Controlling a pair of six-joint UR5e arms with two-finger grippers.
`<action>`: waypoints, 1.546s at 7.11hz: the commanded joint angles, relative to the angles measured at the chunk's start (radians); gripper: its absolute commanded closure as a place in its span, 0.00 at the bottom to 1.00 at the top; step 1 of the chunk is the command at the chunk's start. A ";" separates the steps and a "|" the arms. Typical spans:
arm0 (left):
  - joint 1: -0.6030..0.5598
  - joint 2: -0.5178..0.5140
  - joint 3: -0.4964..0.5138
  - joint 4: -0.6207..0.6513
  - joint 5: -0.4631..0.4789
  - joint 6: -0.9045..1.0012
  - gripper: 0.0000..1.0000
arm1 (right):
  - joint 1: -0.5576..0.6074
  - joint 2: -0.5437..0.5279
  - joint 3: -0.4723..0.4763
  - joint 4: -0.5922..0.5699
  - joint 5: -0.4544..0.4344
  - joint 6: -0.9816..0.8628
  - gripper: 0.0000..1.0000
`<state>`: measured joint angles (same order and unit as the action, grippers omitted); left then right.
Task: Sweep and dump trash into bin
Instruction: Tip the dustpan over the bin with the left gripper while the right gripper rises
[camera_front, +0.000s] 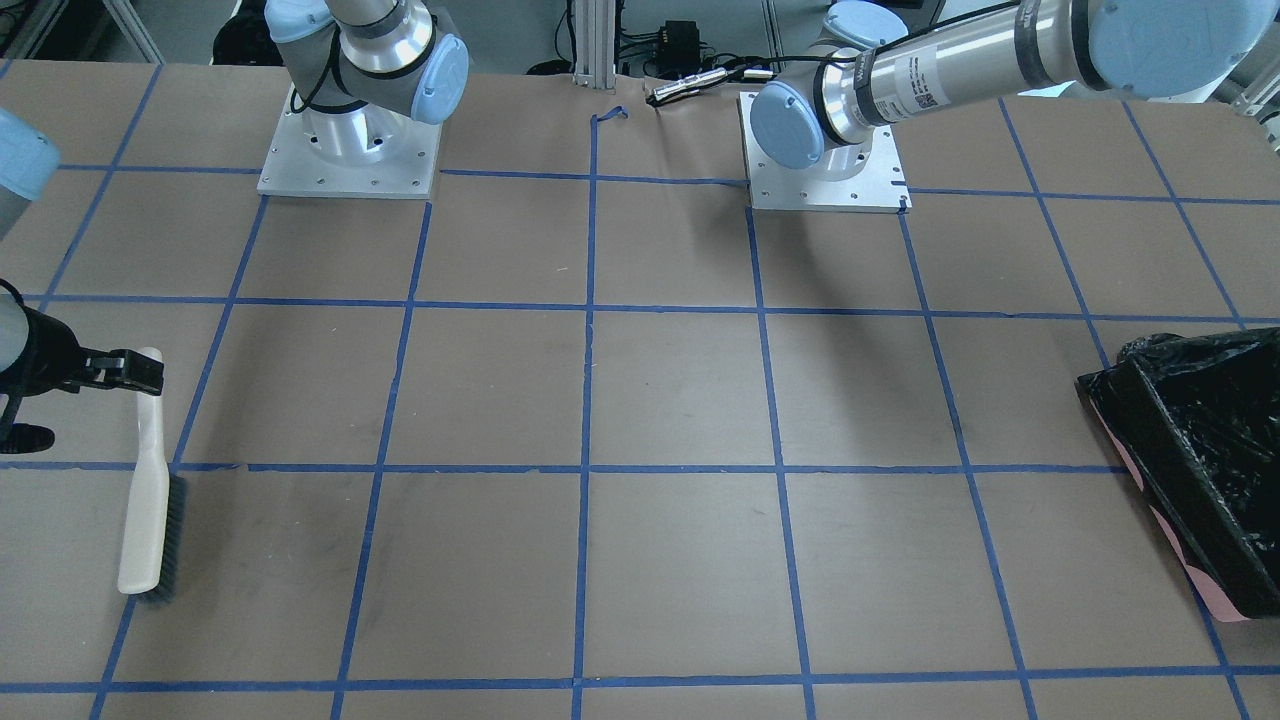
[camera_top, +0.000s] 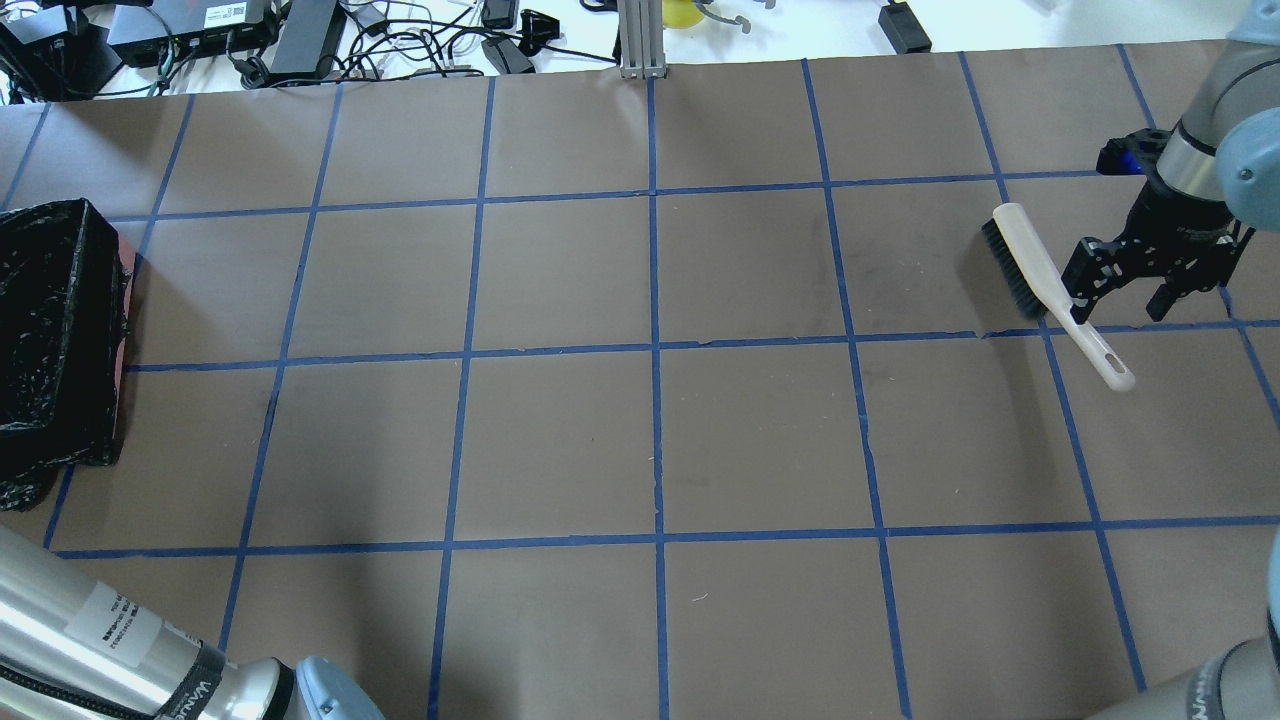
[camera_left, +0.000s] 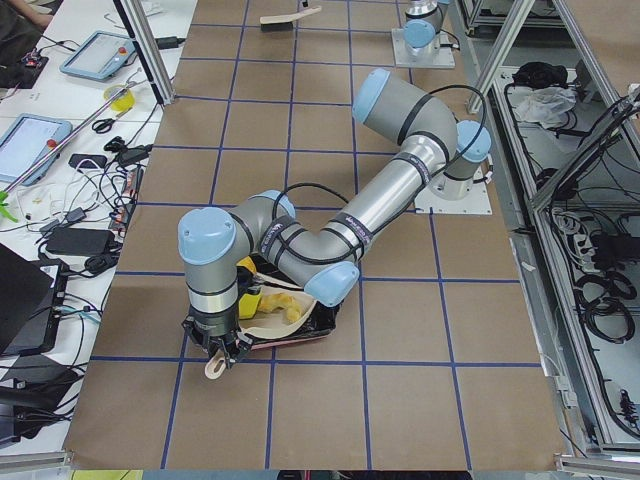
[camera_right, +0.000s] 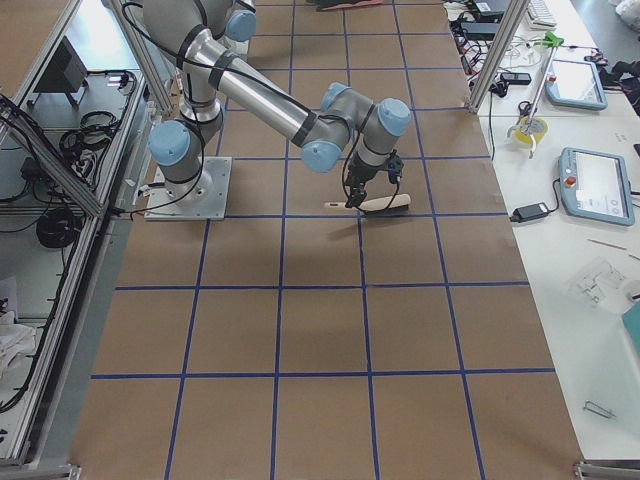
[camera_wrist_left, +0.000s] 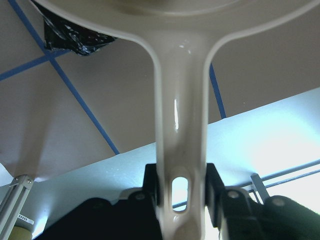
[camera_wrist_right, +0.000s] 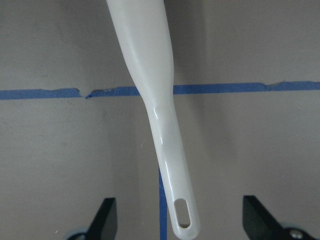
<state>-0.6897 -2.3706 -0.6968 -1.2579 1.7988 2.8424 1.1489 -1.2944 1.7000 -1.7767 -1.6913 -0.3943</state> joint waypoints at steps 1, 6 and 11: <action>-0.011 0.022 -0.022 0.040 0.043 -0.017 1.00 | 0.000 -0.092 -0.090 0.127 0.007 -0.005 0.00; -0.019 0.190 -0.479 0.483 0.135 0.005 1.00 | 0.228 -0.215 -0.405 0.562 0.061 0.249 0.00; -0.028 0.323 -0.762 0.836 0.197 0.032 1.00 | 0.356 -0.317 -0.213 0.391 0.062 0.350 0.00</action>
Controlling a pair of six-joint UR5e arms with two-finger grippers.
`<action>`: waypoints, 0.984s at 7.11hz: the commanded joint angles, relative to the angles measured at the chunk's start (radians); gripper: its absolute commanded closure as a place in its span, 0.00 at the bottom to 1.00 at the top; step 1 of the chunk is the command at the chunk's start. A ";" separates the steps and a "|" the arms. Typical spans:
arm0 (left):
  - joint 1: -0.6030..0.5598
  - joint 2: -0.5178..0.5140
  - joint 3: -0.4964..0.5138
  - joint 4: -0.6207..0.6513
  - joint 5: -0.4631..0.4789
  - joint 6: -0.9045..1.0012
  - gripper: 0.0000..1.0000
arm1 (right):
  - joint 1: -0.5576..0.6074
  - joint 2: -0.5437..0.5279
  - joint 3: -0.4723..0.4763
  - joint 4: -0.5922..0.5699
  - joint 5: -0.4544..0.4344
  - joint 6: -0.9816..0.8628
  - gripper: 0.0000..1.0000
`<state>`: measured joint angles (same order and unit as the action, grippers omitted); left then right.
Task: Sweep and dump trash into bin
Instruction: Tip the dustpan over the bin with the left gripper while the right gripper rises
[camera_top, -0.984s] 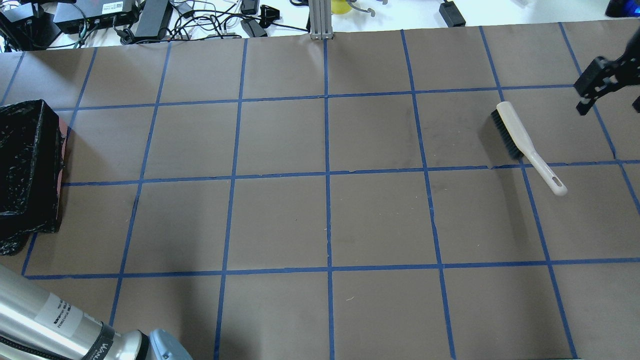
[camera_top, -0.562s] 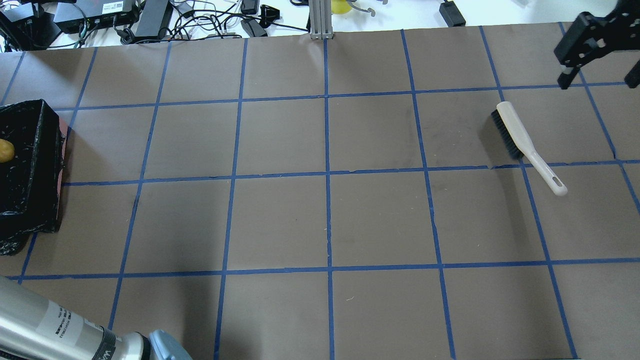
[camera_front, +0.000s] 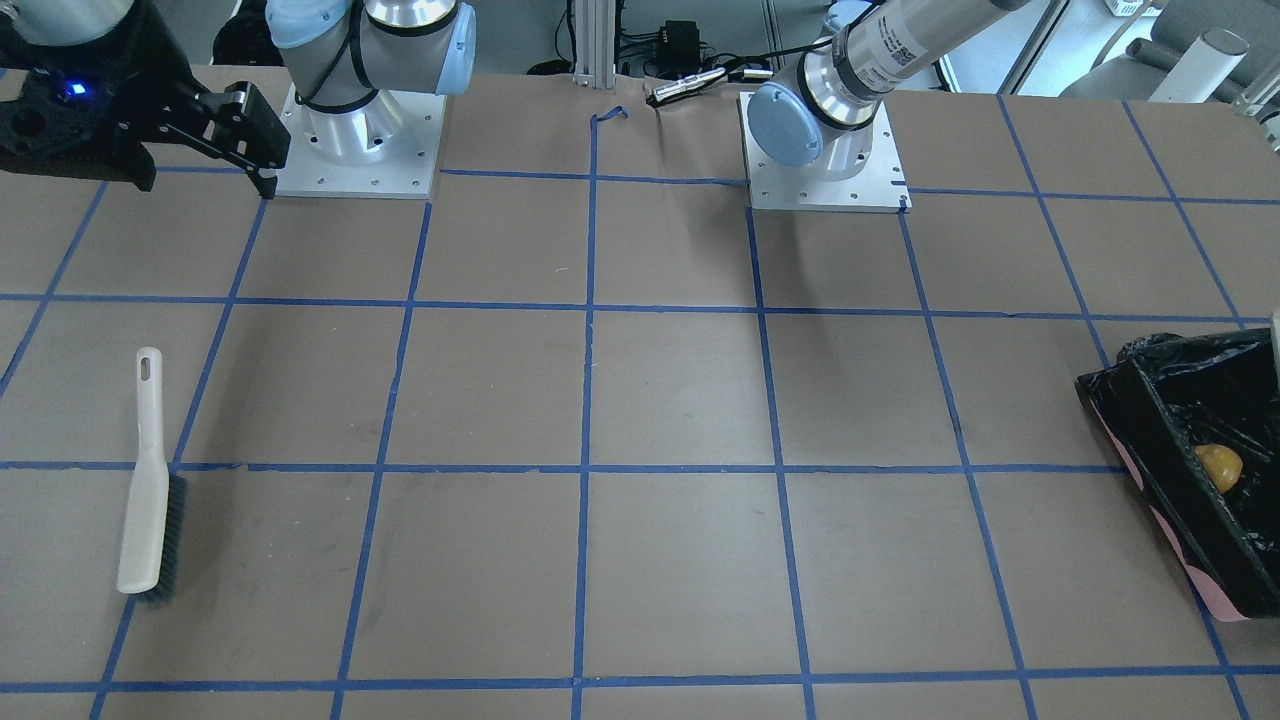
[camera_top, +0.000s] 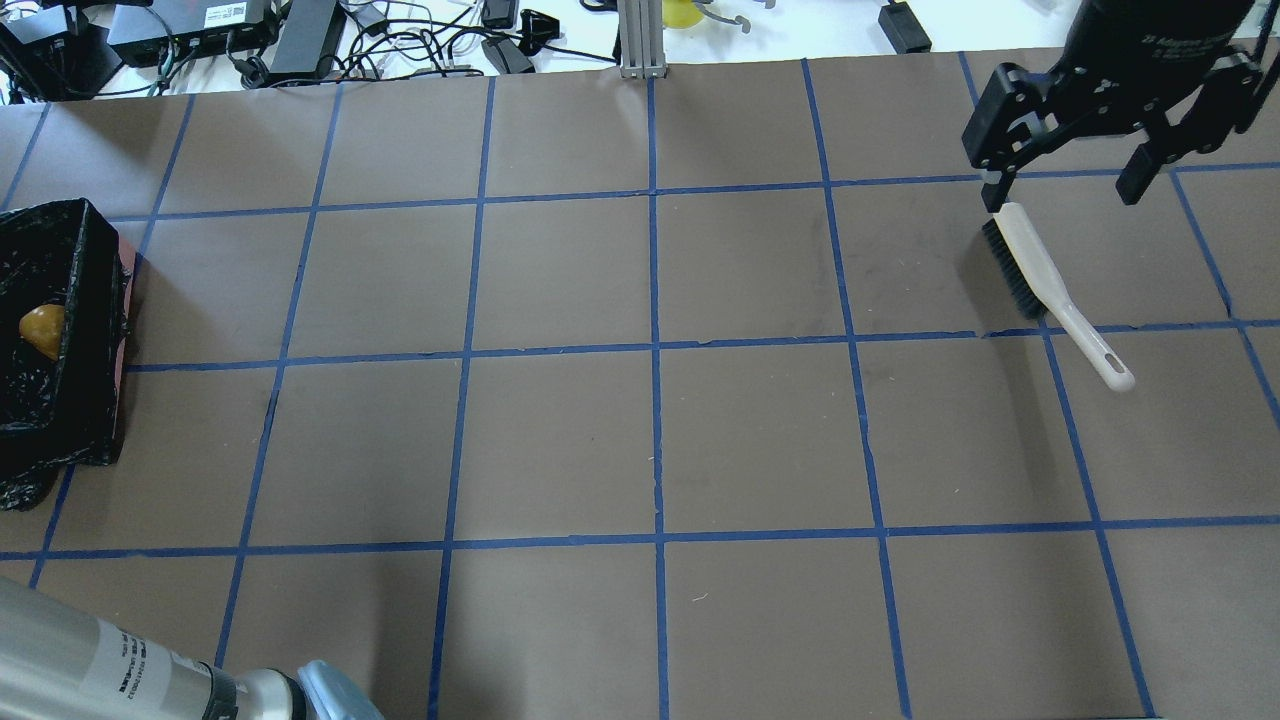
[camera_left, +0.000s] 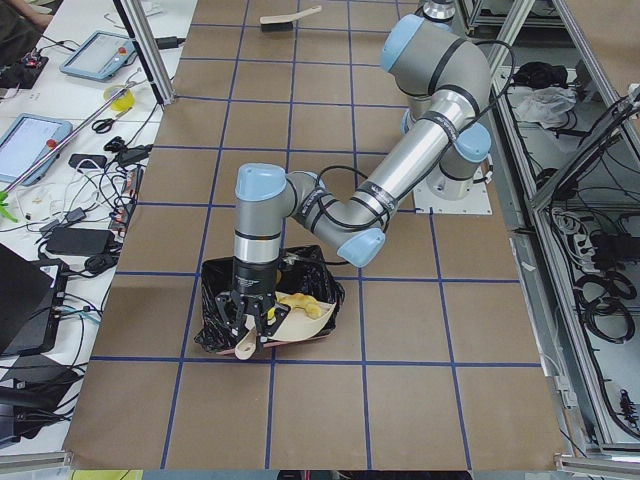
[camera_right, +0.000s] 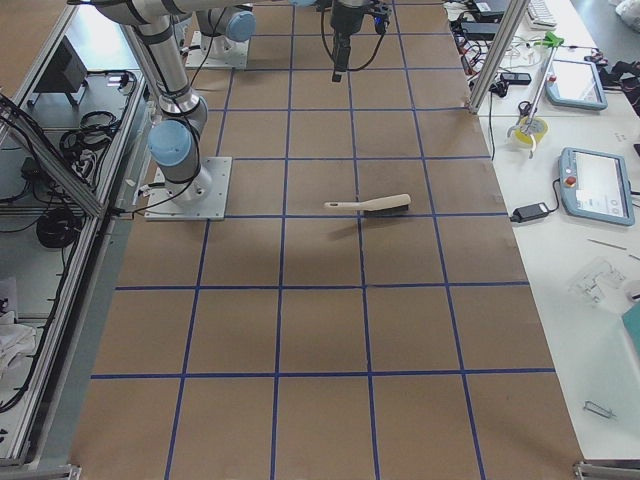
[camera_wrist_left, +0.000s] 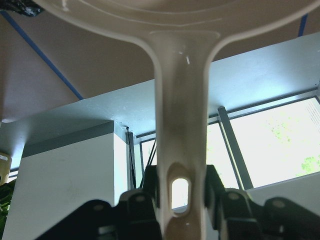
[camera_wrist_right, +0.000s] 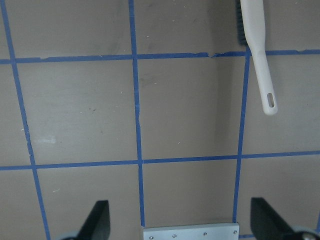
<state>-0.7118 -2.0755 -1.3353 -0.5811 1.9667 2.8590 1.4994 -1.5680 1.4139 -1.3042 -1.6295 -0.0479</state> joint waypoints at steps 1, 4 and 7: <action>-0.009 0.050 -0.189 0.284 0.067 0.081 1.00 | 0.005 -0.047 0.092 -0.119 -0.003 0.000 0.00; -0.072 0.110 -0.214 0.320 0.147 0.100 1.00 | 0.009 -0.060 0.096 -0.144 -0.001 -0.006 0.00; -0.087 0.136 -0.202 0.394 0.188 0.109 1.00 | 0.009 -0.066 0.096 -0.161 -0.001 -0.004 0.00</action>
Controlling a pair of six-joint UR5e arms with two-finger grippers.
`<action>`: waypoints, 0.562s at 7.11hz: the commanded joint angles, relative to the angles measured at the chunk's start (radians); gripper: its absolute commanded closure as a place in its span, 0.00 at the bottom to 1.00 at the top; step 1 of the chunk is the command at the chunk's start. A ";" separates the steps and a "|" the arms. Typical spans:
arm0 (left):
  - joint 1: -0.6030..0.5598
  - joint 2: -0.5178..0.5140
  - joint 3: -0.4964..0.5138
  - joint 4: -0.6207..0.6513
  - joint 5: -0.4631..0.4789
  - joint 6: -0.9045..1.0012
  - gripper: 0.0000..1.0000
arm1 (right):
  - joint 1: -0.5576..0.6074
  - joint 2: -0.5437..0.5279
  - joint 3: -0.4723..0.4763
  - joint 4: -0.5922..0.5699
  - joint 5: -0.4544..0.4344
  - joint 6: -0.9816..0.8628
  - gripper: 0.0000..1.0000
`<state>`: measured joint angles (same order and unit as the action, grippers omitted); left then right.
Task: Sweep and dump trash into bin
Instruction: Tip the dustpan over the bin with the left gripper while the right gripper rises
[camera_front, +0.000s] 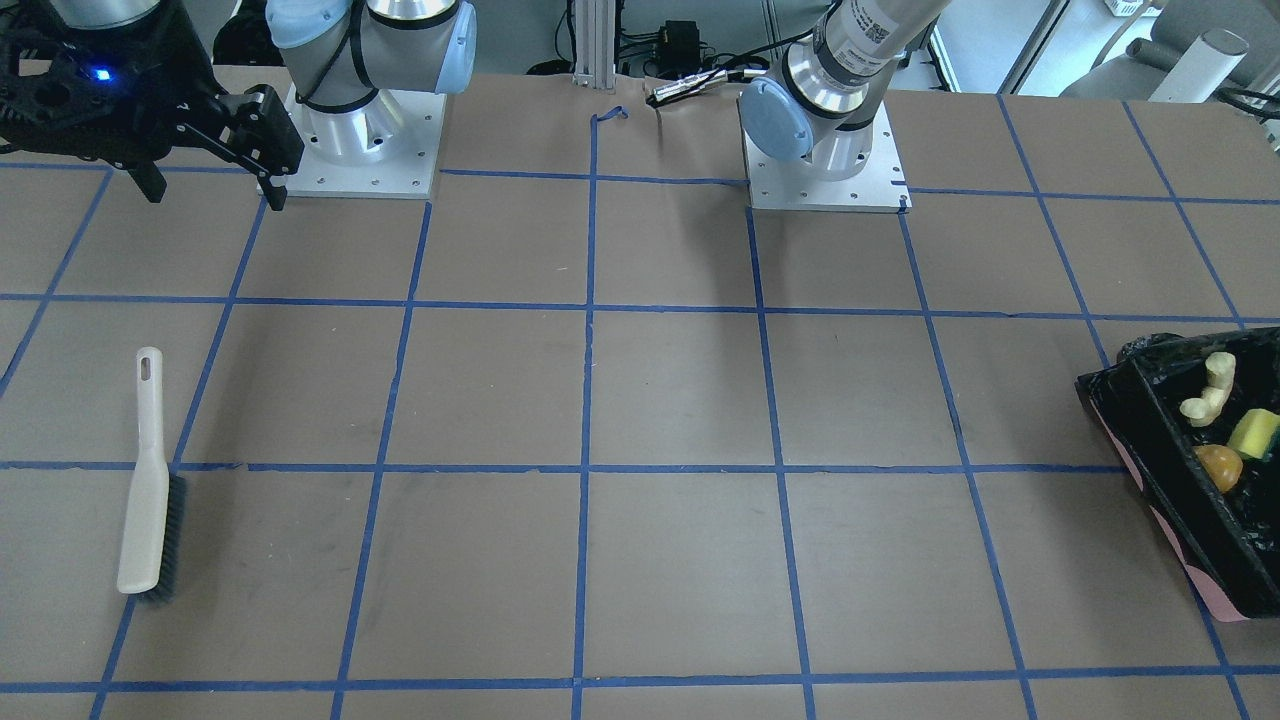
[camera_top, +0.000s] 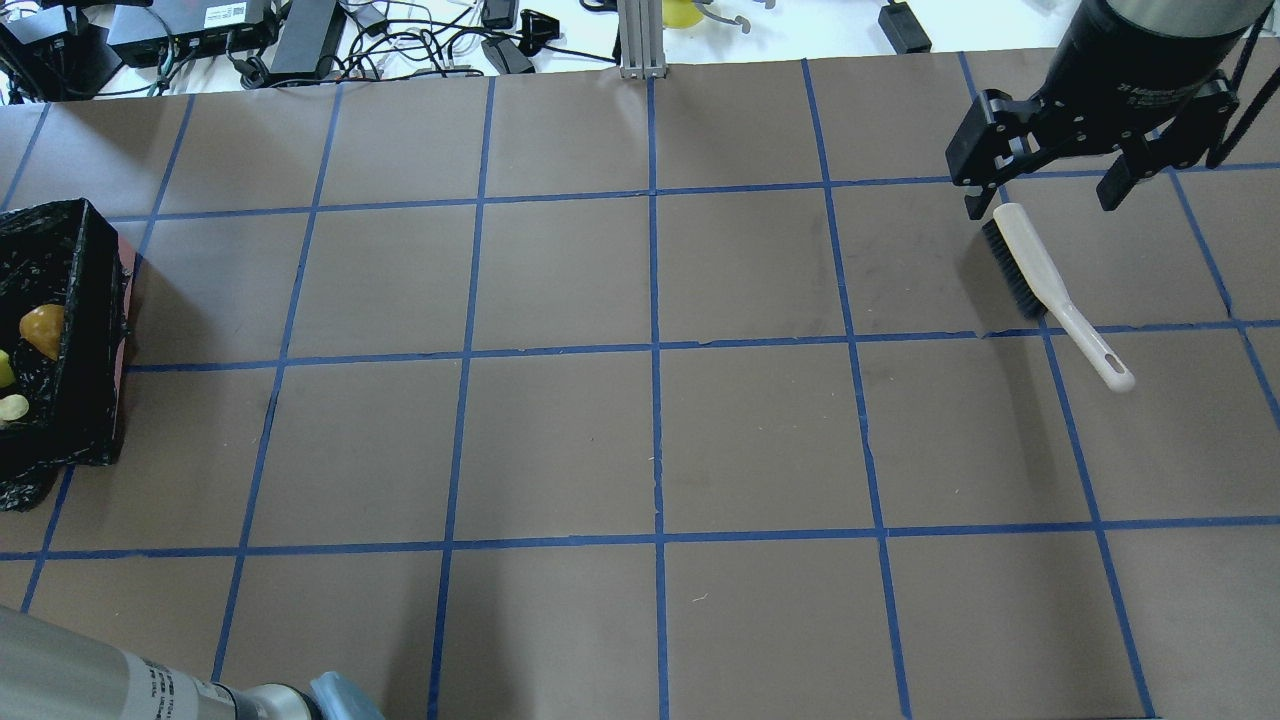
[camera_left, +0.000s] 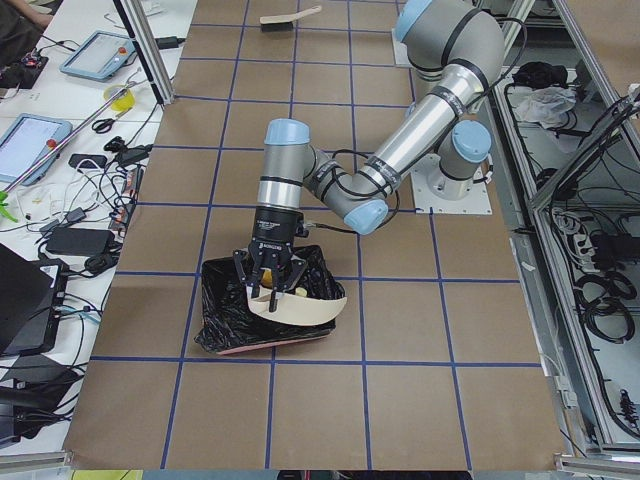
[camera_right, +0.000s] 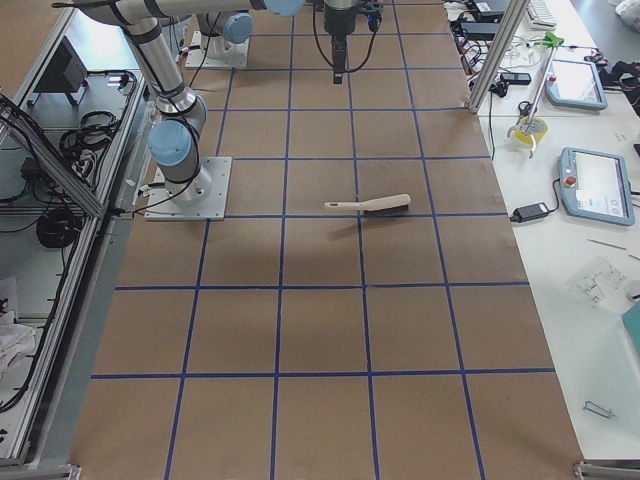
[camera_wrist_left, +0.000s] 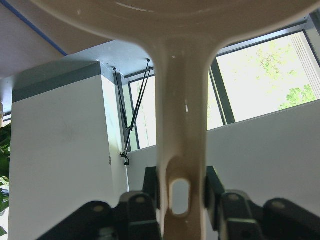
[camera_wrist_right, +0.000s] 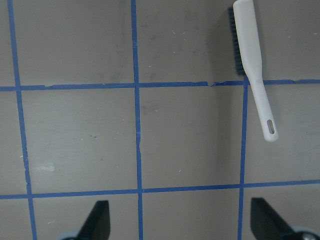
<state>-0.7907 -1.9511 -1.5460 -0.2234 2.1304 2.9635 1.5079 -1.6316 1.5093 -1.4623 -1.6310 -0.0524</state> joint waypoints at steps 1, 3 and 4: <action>-0.025 0.039 0.012 0.026 0.025 0.005 1.00 | 0.000 -0.004 0.000 0.000 0.000 -0.001 0.00; -0.076 0.092 0.012 -0.167 0.031 -0.047 1.00 | 0.002 -0.004 0.000 0.000 0.000 -0.004 0.00; -0.106 0.121 0.015 -0.326 0.028 -0.169 1.00 | 0.002 -0.004 0.000 0.000 0.000 -0.006 0.00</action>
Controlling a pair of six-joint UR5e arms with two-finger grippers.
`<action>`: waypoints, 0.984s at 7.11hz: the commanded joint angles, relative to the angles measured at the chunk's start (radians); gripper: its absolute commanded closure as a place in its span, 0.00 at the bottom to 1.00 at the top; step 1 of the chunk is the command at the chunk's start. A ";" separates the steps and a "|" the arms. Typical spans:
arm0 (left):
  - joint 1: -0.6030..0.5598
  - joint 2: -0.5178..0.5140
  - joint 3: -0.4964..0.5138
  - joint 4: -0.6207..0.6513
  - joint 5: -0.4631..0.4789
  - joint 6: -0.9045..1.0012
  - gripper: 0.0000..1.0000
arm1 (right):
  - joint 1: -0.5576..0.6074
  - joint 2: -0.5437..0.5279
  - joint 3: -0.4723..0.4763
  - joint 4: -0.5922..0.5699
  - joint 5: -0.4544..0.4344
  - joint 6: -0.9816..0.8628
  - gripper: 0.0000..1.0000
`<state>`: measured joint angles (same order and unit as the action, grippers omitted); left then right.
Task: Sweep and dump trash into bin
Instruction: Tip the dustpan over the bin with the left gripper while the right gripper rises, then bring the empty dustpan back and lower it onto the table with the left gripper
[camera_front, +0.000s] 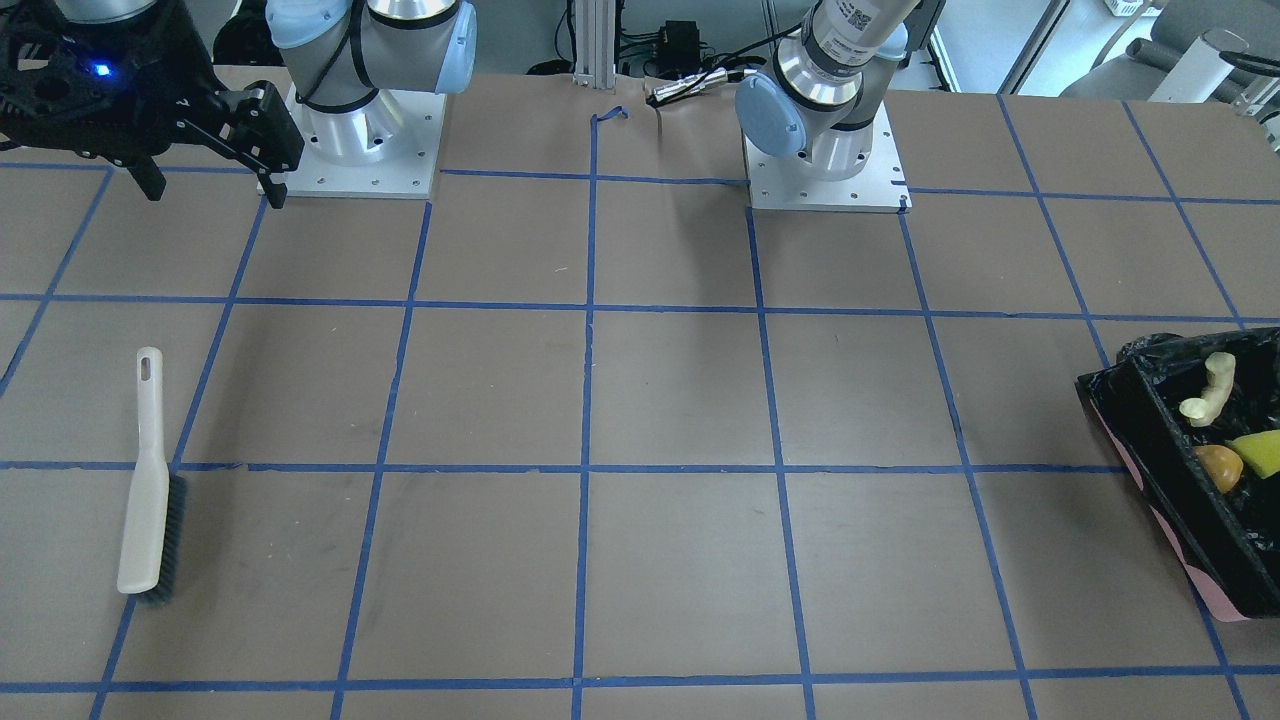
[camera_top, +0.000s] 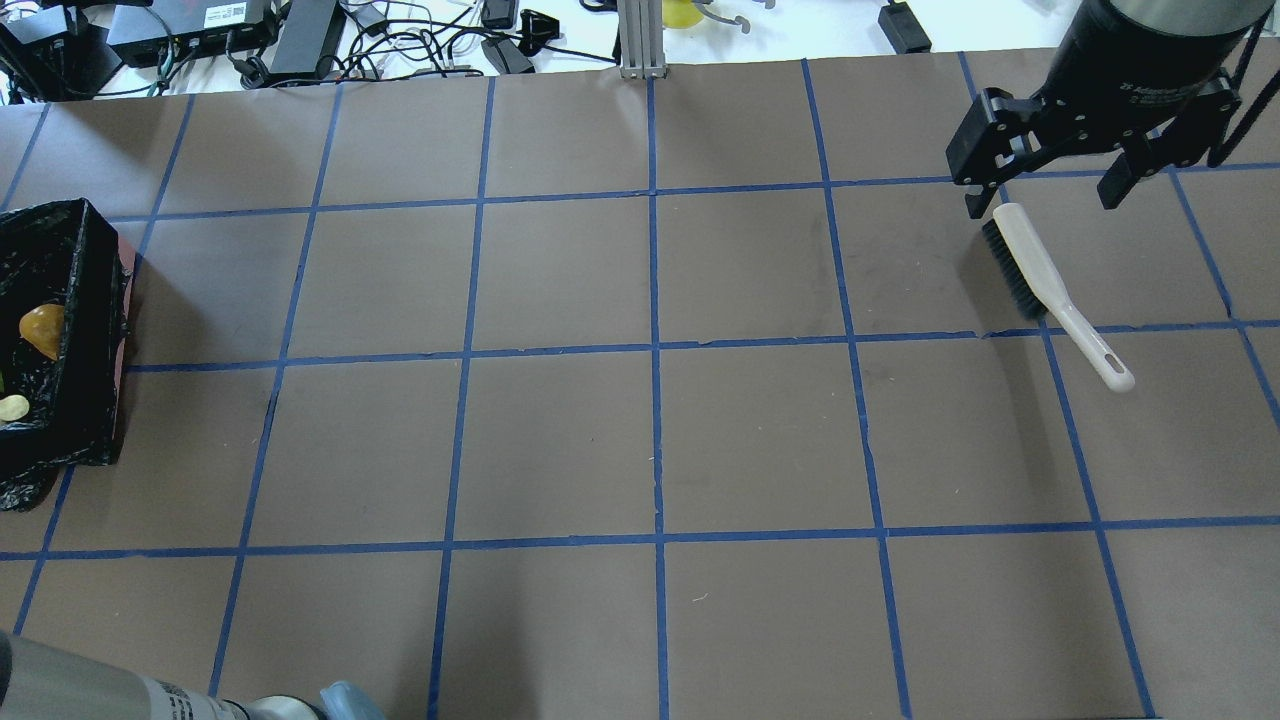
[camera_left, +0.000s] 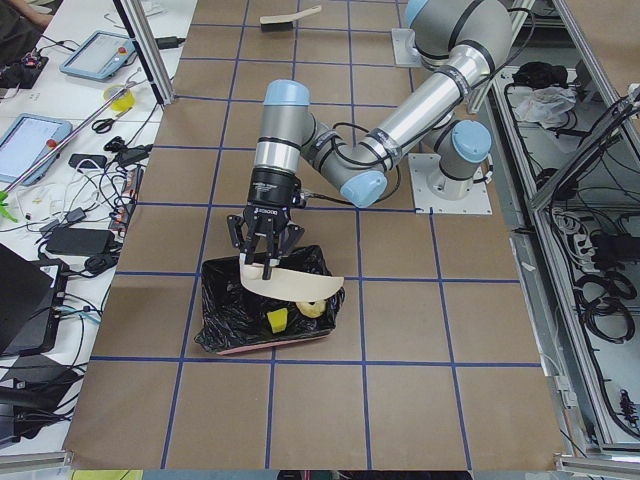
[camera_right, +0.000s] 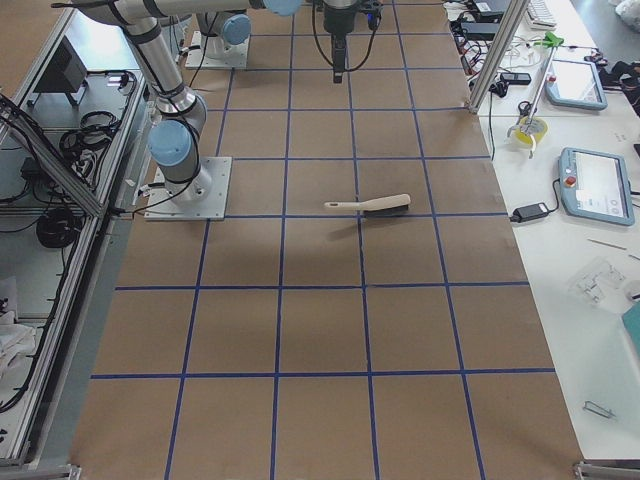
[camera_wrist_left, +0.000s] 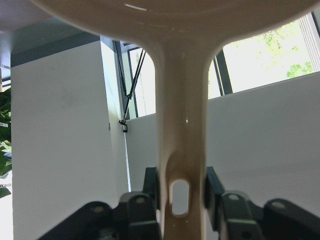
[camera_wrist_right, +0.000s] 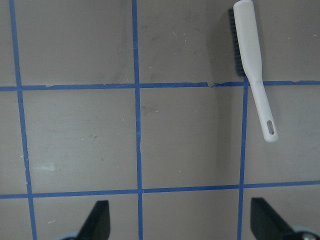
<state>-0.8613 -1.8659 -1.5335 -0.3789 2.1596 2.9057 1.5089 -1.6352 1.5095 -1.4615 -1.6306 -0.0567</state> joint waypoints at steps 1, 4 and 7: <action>-0.056 0.063 0.000 -0.278 -0.010 -0.193 1.00 | -0.001 0.000 0.000 0.000 0.000 -0.002 0.00; -0.148 0.109 -0.017 -0.634 -0.169 -0.588 1.00 | 0.000 -0.005 0.000 -0.002 0.000 -0.003 0.00; -0.316 0.077 -0.031 -0.781 -0.277 -0.935 1.00 | -0.001 0.003 -0.002 -0.013 -0.003 -0.003 0.00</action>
<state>-1.1048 -1.7686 -1.5544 -1.1247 1.9110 2.1009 1.5086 -1.6345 1.5086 -1.4684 -1.6326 -0.0594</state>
